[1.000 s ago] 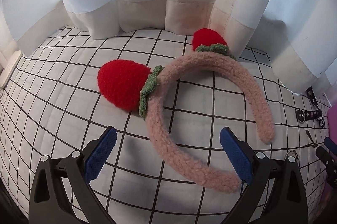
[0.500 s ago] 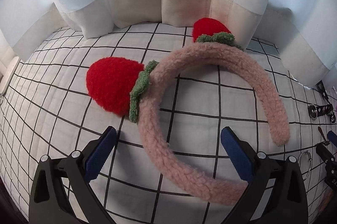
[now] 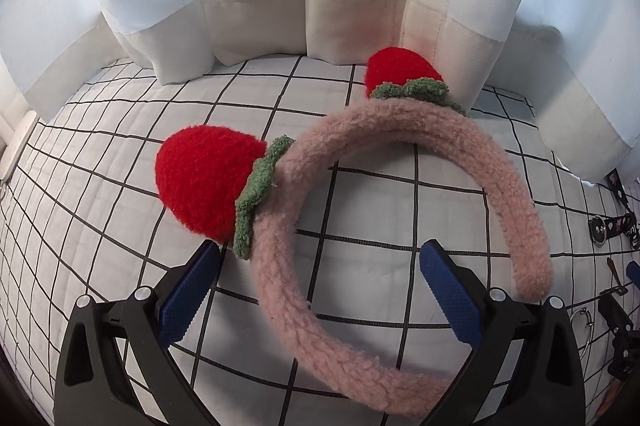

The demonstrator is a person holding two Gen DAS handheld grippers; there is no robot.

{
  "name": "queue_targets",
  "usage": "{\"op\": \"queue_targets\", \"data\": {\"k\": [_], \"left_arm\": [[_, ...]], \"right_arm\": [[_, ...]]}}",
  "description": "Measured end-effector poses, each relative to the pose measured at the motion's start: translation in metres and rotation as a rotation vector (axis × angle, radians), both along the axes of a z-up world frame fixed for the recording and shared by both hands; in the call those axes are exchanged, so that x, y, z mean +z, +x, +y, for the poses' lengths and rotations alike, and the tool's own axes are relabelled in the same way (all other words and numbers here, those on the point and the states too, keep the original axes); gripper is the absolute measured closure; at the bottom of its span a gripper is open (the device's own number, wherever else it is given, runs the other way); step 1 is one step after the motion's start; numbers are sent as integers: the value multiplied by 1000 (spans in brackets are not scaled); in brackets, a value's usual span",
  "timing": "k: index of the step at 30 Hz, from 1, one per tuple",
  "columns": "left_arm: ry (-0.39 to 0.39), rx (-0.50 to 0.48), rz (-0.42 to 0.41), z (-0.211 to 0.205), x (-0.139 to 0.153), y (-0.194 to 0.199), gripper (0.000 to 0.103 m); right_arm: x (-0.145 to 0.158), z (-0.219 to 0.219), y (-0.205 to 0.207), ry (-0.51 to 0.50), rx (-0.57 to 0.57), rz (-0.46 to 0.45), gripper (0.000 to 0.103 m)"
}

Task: Organize jewelry
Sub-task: 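Close the left tool on the pink strawberry headband band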

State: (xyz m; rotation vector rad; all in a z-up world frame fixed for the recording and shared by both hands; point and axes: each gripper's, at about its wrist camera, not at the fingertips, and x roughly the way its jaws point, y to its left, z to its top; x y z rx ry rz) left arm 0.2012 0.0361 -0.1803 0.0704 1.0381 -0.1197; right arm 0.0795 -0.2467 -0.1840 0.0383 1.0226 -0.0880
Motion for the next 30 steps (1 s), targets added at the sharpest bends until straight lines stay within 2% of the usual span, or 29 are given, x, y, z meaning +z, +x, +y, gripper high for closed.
{"op": "queue_targets", "data": {"k": [4, 6, 9, 14, 17, 18, 19, 20, 21, 22, 23, 27, 30], "left_arm": [[-1, -8, -16, -1, 2, -7, 12], [-3, -19, -23, -3, 3, -11, 19], [-5, -32, -30, -7, 6, -17, 26], [-9, -25, -40, -8, 8, -23, 30], [-11, -25, -44, -6, 10, -26, 44], [-12, -27, -44, -5, 11, -27, 50], [-12, -27, -43, -5, 13, -27, 53], [-12, -27, -42, -4, 13, -28, 59], [-10, -27, -43, -4, 15, -29, 67], [-10, -28, -43, -4, 16, -29, 71], [-12, -30, -41, -3, 15, -27, 80], [-36, -7, -27, 6, 16, -25, 92], [-58, 10, -14, 15, 17, -26, 94]], "right_arm": [[2, 2, -4, 6, 14, -4, 12], [2, 5, -5, 8, 28, -4, 12], [6, 8, -7, 8, 44, -6, 21], [10, 16, -8, 7, 57, -7, 33], [13, 24, -8, 6, 91, -5, 48], [14, 26, -8, 5, 99, -6, 57], [15, 28, -8, 0, 101, -8, 73], [16, 30, -8, -3, 100, -9, 80], [16, 31, -8, -9, 94, -8, 91], [16, 31, -8, -12, 91, -8, 96], [17, 31, -8, -11, 86, -9, 96], [18, 34, -10, -1, 86, -8, 97], [20, 37, -13, 11, 84, -2, 97]]}}
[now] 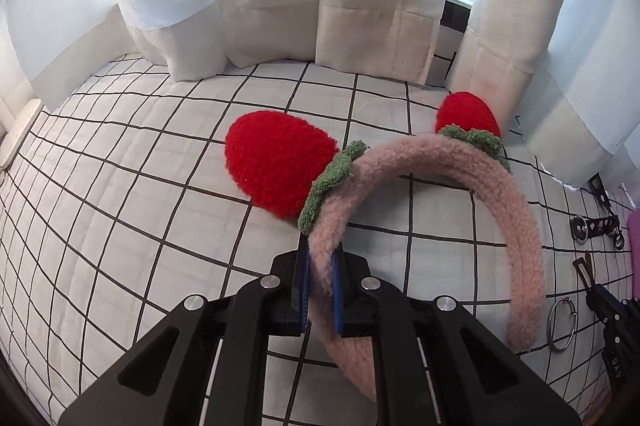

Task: Organize jewelry
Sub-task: 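Close the left tool on the pink strawberry headband band, then lift the headband with the left tool and carry it over the pink tub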

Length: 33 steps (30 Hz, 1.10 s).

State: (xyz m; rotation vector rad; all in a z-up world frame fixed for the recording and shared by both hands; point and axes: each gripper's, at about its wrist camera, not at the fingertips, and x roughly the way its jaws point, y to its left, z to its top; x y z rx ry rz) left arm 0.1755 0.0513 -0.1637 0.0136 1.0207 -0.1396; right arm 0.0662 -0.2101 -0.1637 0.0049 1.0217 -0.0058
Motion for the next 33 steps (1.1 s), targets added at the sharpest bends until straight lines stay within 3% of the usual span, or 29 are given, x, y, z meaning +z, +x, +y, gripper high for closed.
{"op": "queue_targets", "data": {"k": [19, 33], "left_arm": [[-31, 15, 0, 38, 32, -49, 94], [-70, -51, -75, 34, 91, -81, 94]], "right_arm": [[49, -2, -34, 113, -74, -61, 97], [100, 7, -60, 157, -50, -115, 97]]}}
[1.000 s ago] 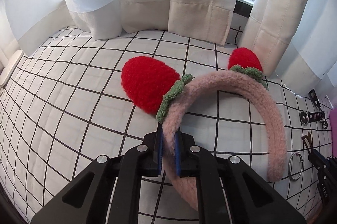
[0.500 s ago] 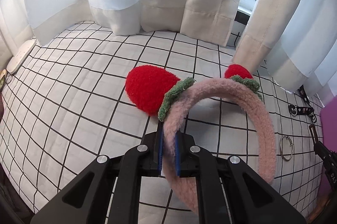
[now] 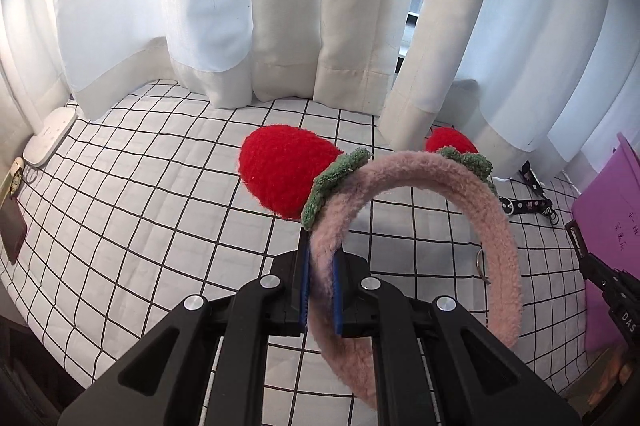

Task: Organize jewelry
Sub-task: 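Lift the headband with the left tool and carry it over the pink tub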

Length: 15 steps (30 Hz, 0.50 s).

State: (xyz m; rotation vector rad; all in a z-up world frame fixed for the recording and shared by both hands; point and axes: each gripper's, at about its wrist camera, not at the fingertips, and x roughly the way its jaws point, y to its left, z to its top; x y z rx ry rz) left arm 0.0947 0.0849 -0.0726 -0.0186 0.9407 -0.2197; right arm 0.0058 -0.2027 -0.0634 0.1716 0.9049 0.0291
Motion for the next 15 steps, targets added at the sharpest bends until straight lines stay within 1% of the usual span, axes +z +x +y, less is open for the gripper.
{"op": "queue_targets", "data": {"k": [8, 15], "left_arm": [[-31, -56, -63, -19, 37, -16, 94], [-46, -141, -109, -48, 64, -34, 94]], "right_arm": [[44, -11, -24, -13, -20, -66, 97], [72, -25, -51, -15, -66, -122, 97]]}}
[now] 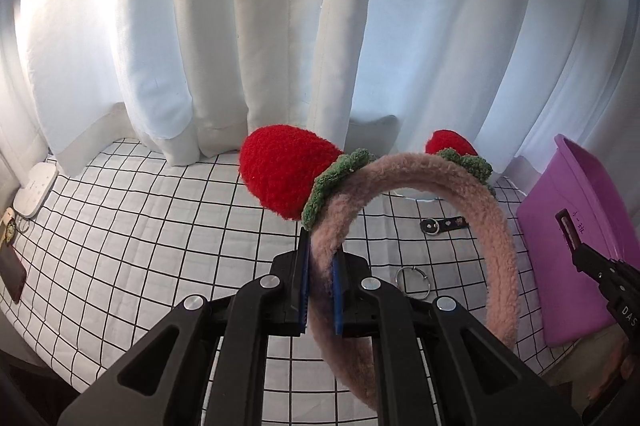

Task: Organize jewelry
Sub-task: 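Lift the headband with the left tool and carry it over the pink tub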

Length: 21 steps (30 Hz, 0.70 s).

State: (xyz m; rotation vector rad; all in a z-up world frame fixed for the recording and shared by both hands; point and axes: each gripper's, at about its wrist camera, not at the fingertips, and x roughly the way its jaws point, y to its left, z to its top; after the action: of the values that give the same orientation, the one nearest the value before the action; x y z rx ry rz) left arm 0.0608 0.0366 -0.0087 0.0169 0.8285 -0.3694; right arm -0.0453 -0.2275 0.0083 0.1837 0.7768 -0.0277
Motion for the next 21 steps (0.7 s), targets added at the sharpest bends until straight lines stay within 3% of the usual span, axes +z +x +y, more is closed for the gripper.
{"op": "queue_targets", "data": {"k": [12, 21], "left_arm": [[-52, -192, -103, -78, 56, -21, 94], [-59, -369, -138, -155, 81, -39, 94]], "right_arm": [[60, -41, -54, -27, -120, -146, 97], [81, -97, -105, -50, -284, -207, 97]]}}
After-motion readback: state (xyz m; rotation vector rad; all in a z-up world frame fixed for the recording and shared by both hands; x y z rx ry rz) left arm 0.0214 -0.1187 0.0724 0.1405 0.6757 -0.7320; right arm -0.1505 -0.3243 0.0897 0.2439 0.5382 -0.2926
